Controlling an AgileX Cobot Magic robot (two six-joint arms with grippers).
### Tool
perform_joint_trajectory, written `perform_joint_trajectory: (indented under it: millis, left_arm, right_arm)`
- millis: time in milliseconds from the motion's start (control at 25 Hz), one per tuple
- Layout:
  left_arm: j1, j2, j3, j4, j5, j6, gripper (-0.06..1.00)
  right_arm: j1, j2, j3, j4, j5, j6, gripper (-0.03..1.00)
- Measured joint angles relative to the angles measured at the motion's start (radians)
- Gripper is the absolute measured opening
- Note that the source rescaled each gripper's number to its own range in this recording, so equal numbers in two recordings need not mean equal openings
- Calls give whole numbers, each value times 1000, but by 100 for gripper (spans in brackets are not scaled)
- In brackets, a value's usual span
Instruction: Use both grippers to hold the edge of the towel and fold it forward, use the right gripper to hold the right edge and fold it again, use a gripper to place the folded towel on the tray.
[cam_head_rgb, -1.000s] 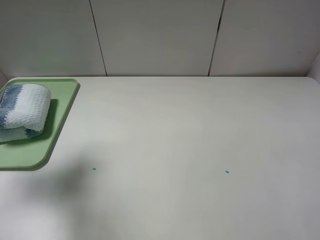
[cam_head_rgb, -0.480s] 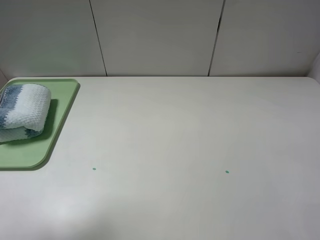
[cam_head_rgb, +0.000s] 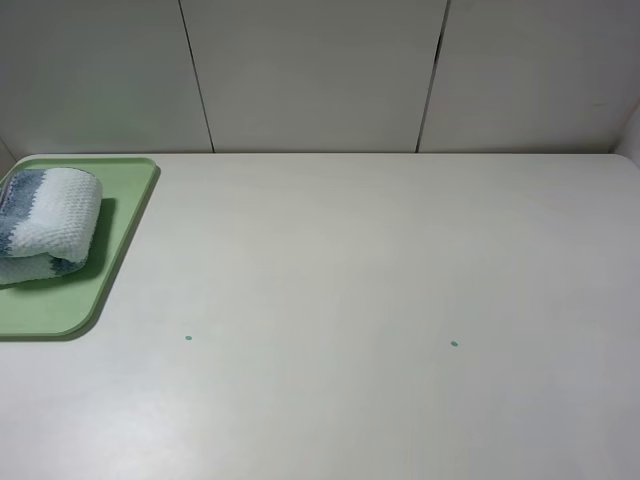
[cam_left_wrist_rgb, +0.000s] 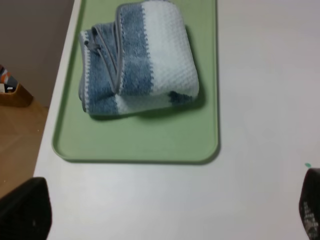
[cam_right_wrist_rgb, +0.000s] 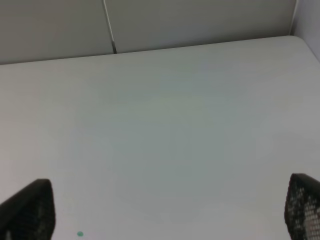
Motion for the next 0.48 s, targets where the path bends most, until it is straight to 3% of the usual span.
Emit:
perform_joint_trajectory:
  millis: [160, 480]
  left_arm:
    - [-27, -139, 124, -24, -2, 0, 100]
    - [-179, -361, 368, -24, -104, 0, 100]
  right_arm:
    - [0, 0, 0, 0, 0, 0, 100]
    - [0, 0, 0, 0, 0, 0, 100]
